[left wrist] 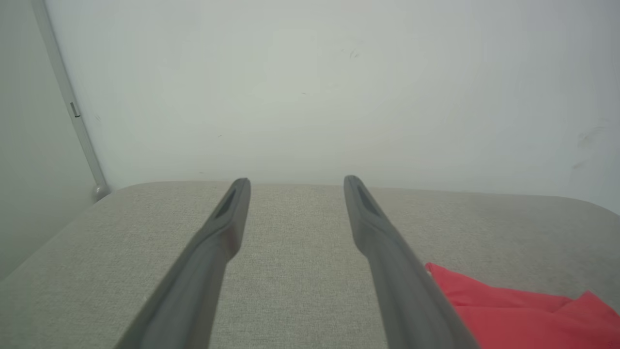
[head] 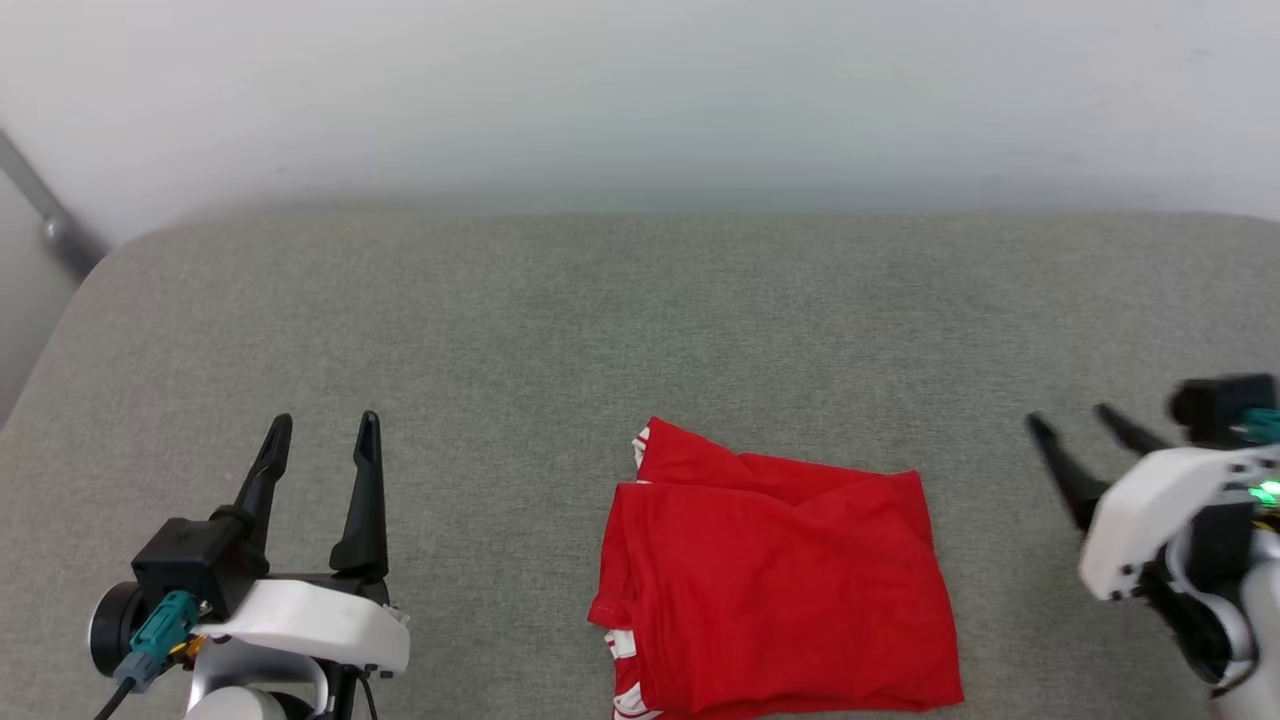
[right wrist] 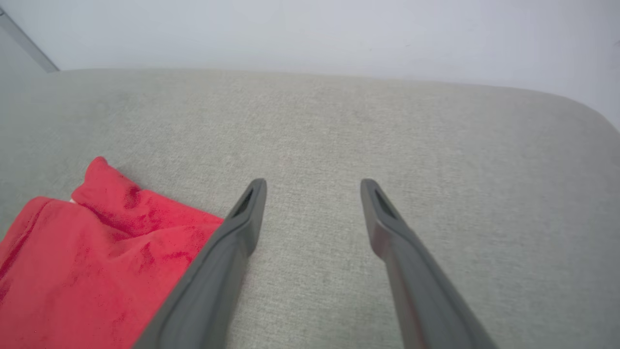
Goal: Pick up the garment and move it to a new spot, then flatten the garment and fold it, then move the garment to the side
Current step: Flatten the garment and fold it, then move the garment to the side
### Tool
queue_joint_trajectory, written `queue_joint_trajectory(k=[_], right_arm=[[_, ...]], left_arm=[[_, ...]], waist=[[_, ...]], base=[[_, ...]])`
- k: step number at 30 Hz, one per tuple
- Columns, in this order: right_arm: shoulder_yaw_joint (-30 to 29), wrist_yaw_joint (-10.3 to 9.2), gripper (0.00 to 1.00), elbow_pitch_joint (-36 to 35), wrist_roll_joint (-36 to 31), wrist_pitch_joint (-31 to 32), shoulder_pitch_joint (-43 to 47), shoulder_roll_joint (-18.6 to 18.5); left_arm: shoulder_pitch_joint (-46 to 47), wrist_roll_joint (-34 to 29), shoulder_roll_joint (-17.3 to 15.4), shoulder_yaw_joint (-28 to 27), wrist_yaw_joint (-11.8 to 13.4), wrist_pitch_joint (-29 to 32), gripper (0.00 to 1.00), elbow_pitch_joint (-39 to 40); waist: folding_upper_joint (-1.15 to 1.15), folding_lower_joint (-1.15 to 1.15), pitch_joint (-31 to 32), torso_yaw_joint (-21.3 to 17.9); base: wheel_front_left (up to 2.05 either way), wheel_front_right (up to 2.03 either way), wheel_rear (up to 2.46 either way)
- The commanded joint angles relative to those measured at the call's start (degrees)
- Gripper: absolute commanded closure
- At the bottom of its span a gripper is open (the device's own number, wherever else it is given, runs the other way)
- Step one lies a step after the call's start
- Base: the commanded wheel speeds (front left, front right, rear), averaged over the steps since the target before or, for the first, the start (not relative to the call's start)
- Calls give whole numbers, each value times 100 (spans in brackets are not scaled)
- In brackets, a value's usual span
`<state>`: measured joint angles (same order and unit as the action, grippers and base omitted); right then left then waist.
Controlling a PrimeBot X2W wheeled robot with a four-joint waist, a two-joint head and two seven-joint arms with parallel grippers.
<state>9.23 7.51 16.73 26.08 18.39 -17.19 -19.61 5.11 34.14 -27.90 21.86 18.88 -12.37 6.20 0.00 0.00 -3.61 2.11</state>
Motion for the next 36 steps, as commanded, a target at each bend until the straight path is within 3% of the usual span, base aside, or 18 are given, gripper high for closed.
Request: queue_joint_trajectory(k=[1, 6, 14, 21, 36], right_arm=[[-399, -5, 0, -122, -308, -323, 176, 80], [-1325, -5, 0, -720, -1047, -1090, 703, 443], [-1433, -5, 0, -1909, -1543, -1888, 1681, 986], [-1350, -5, 0, -2526, -1687, -1932, 2361, 1350], [-1328, -5, 0, -2779, -1727, -1750, 2565, 1518]], left_arm=[[-98, 31, -27, -39, 32, -47, 0, 5], [-283, 92, -77, -99, 26, -71, 0, -55], [-524, 168, -72, -73, 27, -90, 0, -194], [-625, 194, -40, -30, -5, -109, 0, -305], [-607, 232, -14, 50, -96, -139, 0, -470]], waist=[[0, 0, 76, -90], [0, 0, 210, -181], [0, 0, 425, -209], [0, 0, 548, -230], [0, 0, 571, -313]], base=[[0, 0, 0], [0, 0, 0], [0, 0, 0], [0, 0, 0], [0, 0, 0]])
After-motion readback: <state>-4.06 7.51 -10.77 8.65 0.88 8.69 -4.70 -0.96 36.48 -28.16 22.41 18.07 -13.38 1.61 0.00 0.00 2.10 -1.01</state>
